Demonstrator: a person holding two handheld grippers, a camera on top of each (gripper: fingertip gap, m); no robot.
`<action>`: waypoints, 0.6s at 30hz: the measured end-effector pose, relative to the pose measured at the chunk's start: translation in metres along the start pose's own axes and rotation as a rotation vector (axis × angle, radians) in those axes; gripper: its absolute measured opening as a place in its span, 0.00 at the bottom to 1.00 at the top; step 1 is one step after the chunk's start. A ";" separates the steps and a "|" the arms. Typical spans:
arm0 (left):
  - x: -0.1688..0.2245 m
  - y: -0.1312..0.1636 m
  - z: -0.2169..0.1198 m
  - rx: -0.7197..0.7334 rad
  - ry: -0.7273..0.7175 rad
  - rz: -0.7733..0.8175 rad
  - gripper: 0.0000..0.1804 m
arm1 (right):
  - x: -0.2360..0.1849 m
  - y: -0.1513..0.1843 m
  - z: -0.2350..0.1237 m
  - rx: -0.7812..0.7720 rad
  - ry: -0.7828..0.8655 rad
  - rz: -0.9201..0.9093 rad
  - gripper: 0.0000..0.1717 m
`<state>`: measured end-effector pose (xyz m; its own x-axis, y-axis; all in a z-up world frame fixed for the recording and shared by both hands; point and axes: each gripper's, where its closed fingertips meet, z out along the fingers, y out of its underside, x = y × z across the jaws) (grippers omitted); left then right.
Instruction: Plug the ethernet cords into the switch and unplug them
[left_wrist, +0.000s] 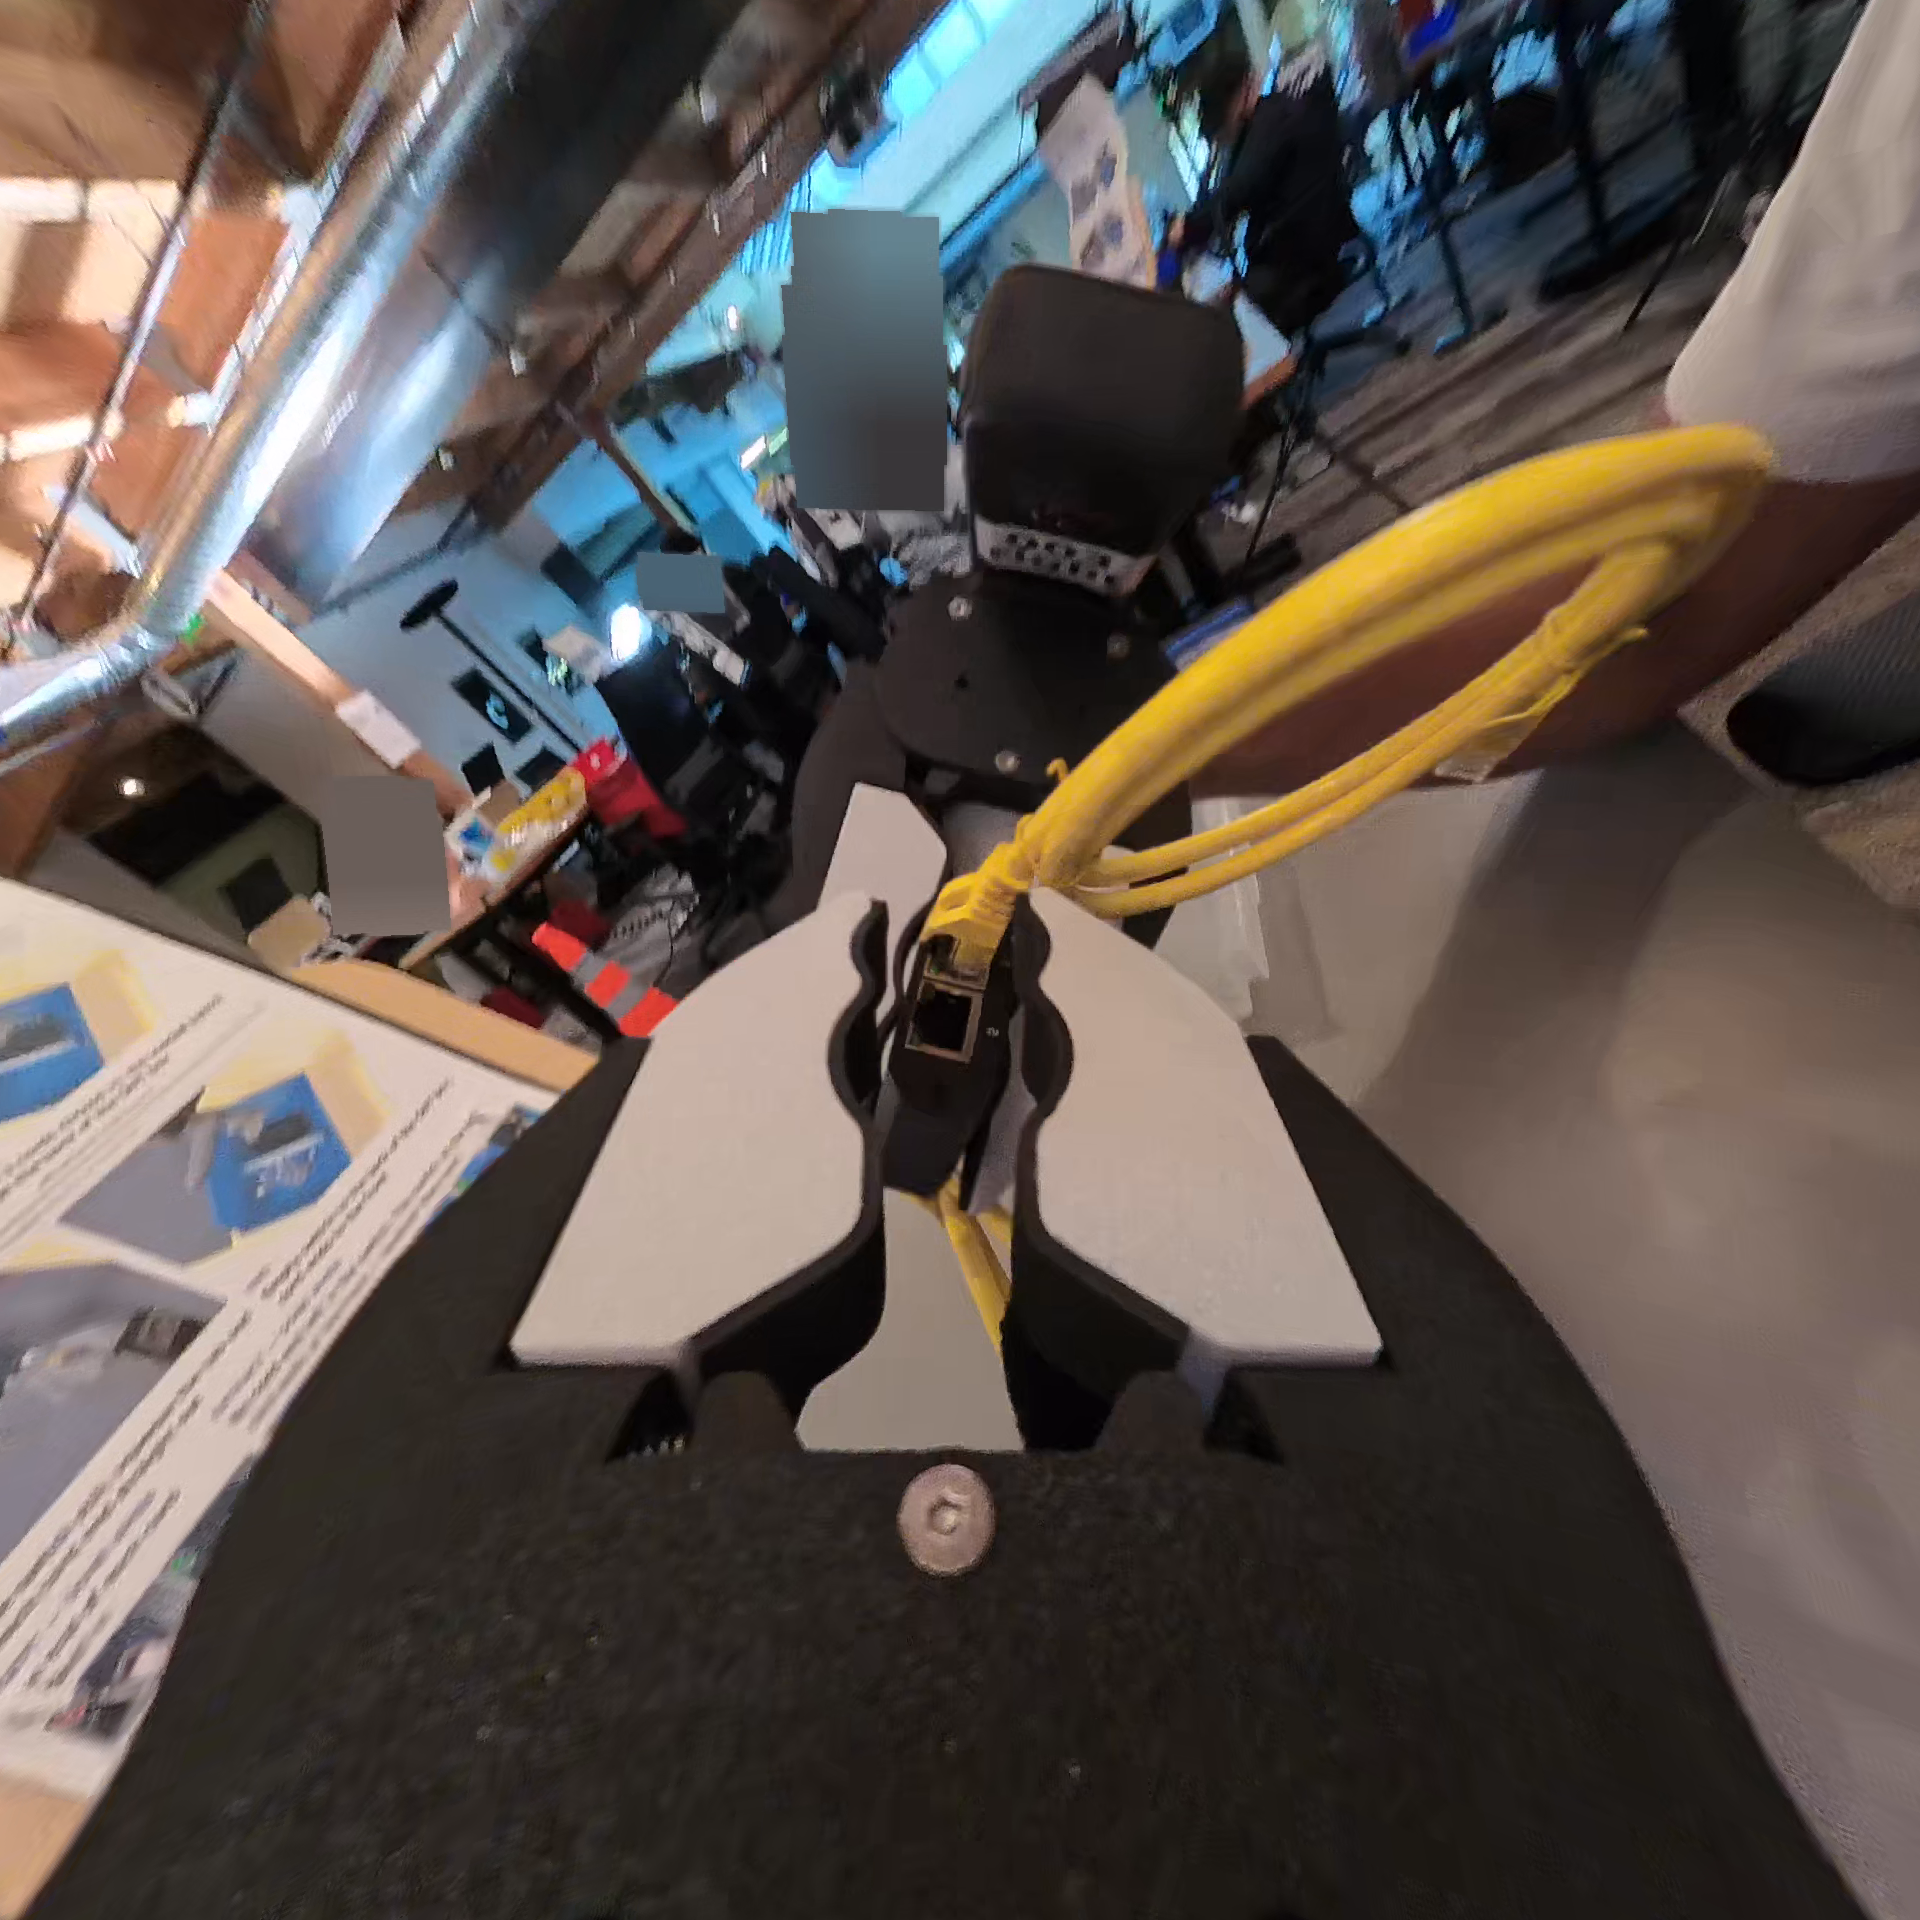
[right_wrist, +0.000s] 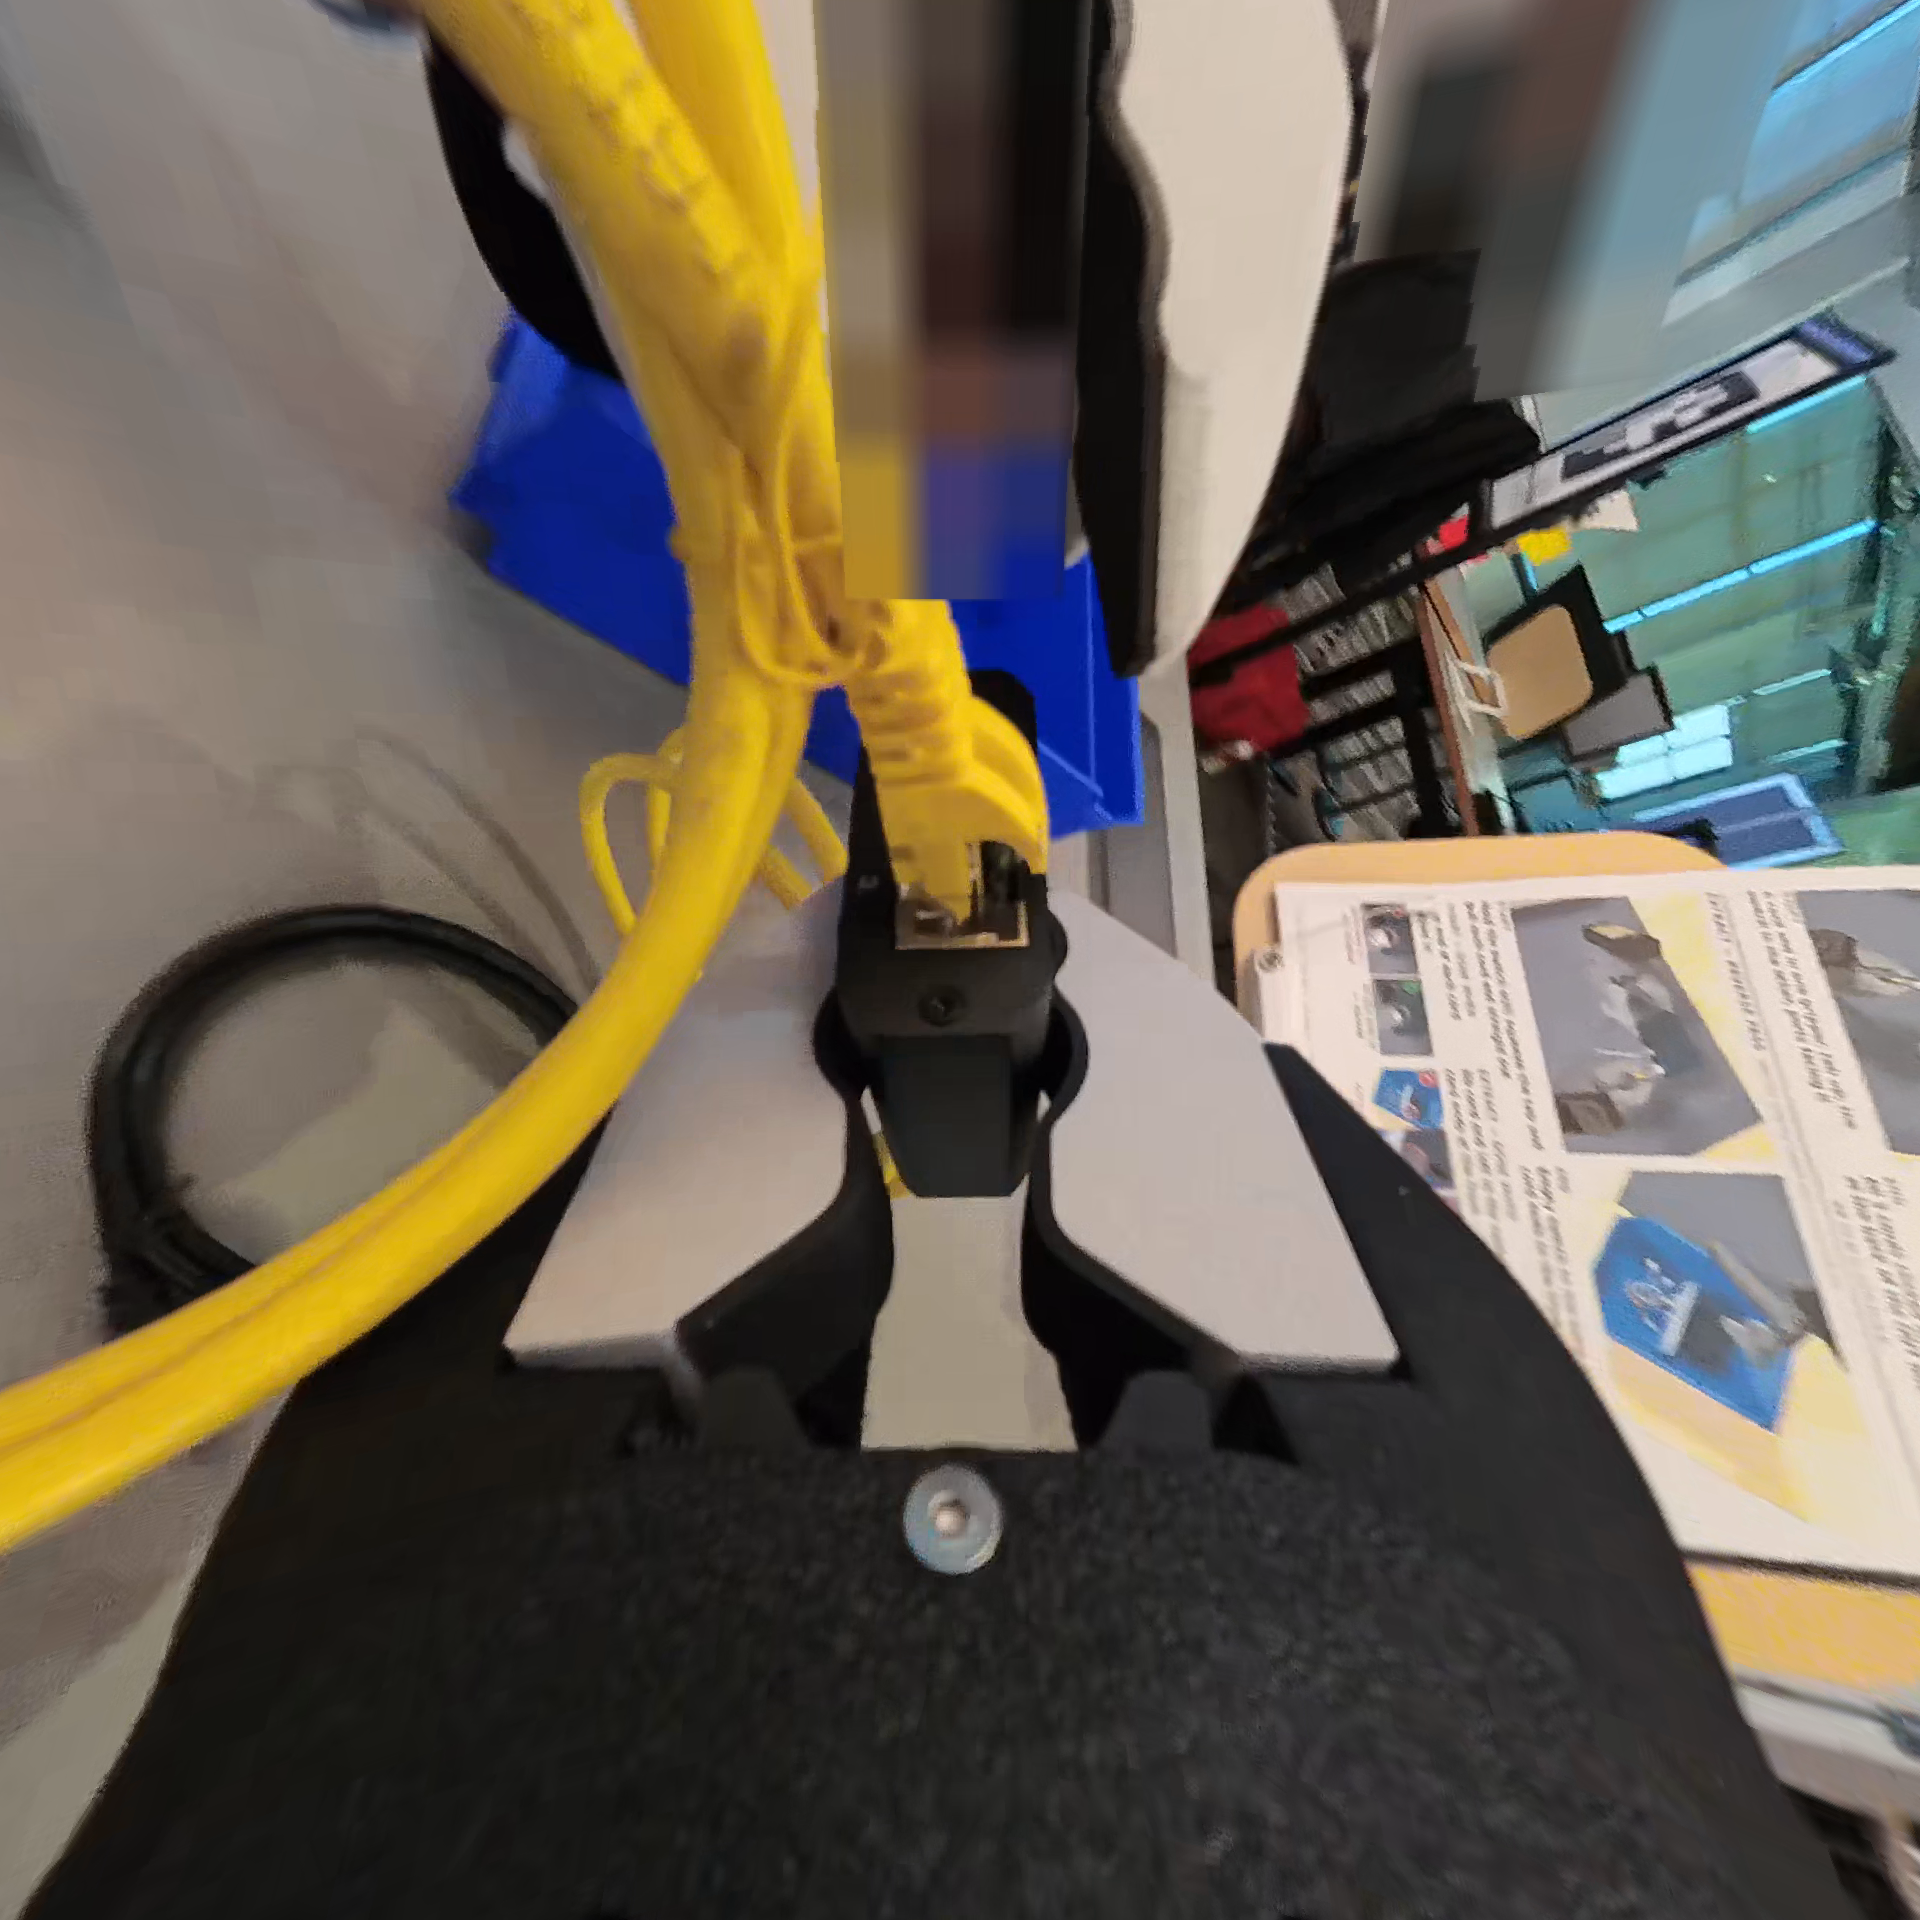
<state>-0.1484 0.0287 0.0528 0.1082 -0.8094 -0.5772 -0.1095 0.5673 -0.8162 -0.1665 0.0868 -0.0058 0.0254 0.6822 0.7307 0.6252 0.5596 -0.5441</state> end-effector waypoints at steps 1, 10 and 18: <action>-0.001 -0.004 0.002 0.030 0.005 -0.002 0.12 | 0.000 -0.004 -0.002 0.030 -0.016 0.024 0.14; 0.005 -0.007 0.020 0.011 0.074 0.013 0.11 | -0.012 -0.025 -0.009 0.215 -0.131 0.126 0.14; 0.003 -0.014 0.024 0.047 0.033 0.009 0.08 | -0.013 -0.035 -0.016 0.362 -0.173 0.194 0.15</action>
<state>-0.1228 0.0221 0.0622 0.0742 -0.8082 -0.5842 -0.0637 0.5807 -0.8116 -0.1760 0.0508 0.0110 -0.0350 0.8422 0.5380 0.3074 0.5213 -0.7961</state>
